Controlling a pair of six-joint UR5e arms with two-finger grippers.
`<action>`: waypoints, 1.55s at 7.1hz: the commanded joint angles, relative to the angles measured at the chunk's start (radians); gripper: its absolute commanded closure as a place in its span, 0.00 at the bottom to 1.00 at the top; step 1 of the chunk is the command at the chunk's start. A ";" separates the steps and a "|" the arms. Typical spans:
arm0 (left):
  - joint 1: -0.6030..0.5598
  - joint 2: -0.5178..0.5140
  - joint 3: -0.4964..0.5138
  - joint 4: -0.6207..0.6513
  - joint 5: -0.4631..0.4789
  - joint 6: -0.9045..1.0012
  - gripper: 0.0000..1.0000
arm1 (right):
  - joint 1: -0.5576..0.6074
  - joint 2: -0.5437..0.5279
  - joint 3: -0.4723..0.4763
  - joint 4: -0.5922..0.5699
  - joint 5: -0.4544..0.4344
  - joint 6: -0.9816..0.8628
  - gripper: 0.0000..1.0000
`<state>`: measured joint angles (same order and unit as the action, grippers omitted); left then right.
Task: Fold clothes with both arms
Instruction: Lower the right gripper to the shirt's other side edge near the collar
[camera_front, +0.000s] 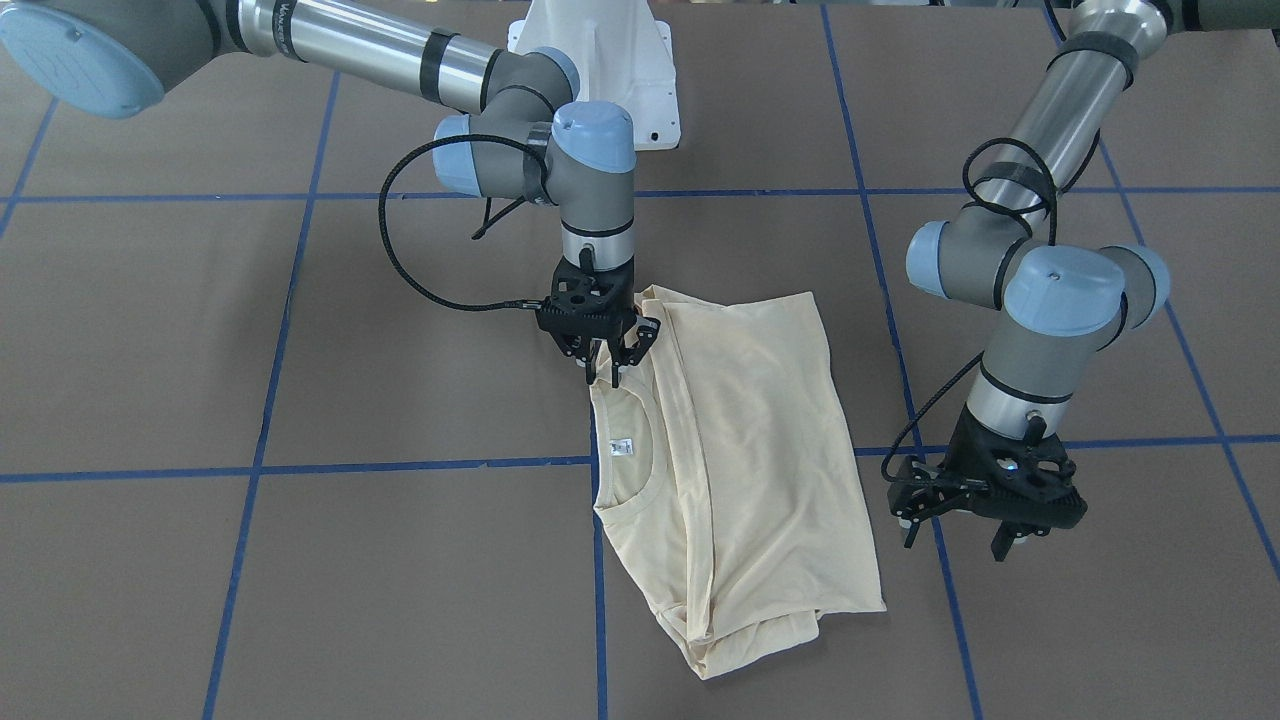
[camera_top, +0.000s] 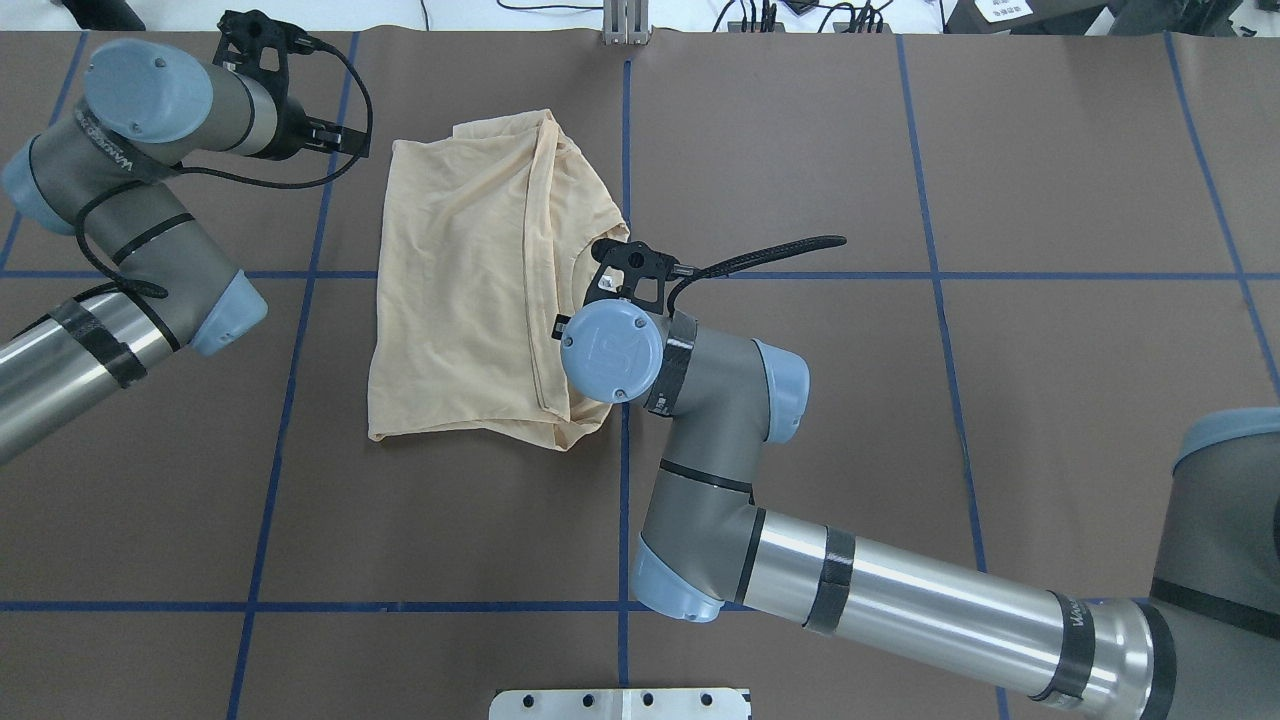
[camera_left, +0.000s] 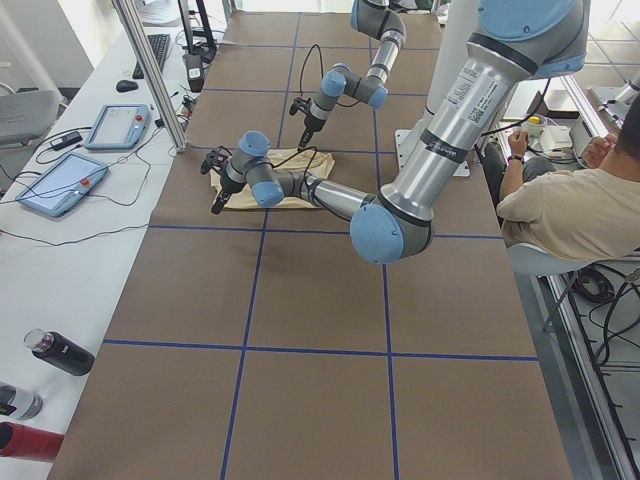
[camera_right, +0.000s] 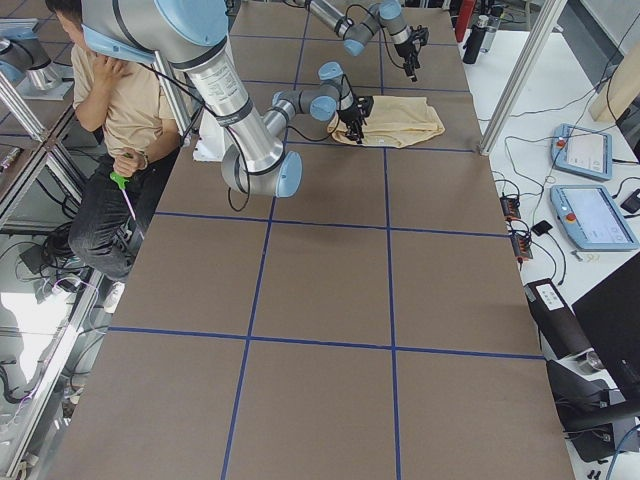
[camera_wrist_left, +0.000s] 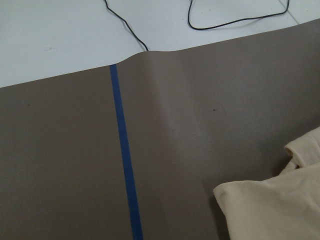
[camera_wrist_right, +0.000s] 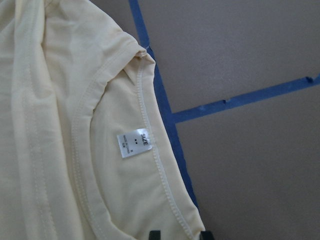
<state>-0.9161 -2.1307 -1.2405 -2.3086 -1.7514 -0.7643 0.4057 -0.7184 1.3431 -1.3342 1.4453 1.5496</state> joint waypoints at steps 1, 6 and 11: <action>0.000 0.000 -0.007 0.000 0.000 -0.001 0.00 | -0.001 -0.021 0.016 0.004 0.003 -0.049 1.00; 0.002 0.000 -0.014 0.000 0.000 -0.030 0.00 | -0.057 -0.343 0.369 0.024 -0.026 -0.065 1.00; 0.002 0.000 -0.016 0.000 0.000 -0.032 0.00 | -0.084 -0.359 0.404 0.017 -0.057 -0.095 0.00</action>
<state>-0.9143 -2.1307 -1.2563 -2.3086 -1.7518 -0.7961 0.3017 -1.0942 1.7554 -1.3129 1.3829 1.4716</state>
